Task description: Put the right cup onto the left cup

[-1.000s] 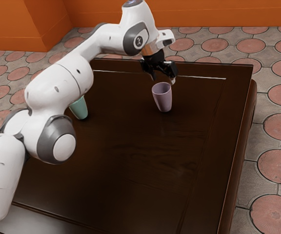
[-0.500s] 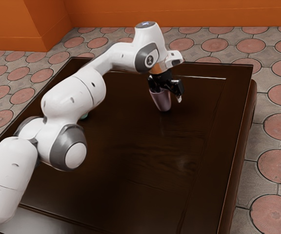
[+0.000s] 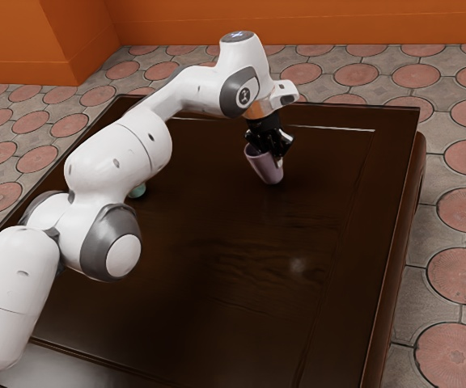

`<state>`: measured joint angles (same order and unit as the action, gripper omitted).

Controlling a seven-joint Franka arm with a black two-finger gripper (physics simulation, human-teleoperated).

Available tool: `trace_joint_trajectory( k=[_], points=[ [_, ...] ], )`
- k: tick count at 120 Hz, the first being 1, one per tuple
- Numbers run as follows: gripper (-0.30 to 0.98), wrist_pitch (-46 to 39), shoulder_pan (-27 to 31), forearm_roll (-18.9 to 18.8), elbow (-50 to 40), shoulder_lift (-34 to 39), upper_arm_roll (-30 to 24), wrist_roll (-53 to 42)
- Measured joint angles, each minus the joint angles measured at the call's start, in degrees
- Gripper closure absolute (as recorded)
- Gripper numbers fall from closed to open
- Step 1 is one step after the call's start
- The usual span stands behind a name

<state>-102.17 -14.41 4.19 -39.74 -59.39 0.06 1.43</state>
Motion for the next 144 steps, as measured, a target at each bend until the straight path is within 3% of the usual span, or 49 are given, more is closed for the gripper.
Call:
trace_joint_trajectory(
  k=[19, 32, 53, 63, 98, 119, 144],
  points=[
    [0.77, 0.36, 0.00, -0.20, -0.73, 1.34, 0.23, 0.23],
    [0.78, 0.55, 0.53, -0.39, -8.71, 9.74, 2.35, 0.41],
    [0.78, 0.60, 6.21, -3.56, -32.72, 31.88, 4.90, 1.16],
    [0.78, 0.59, 9.02, -4.63, -38.64, 36.19, 7.10, 1.57],
    [0.78, -0.09, 14.29, -5.45, -39.42, 33.43, 10.00, 2.55],
    [0.78, -0.24, 15.79, -5.48, -33.59, 29.73, 9.83, 2.81],
    [0.78, -0.34, 16.03, -5.32, -32.79, 28.06, 9.84, 3.01]
  ],
)
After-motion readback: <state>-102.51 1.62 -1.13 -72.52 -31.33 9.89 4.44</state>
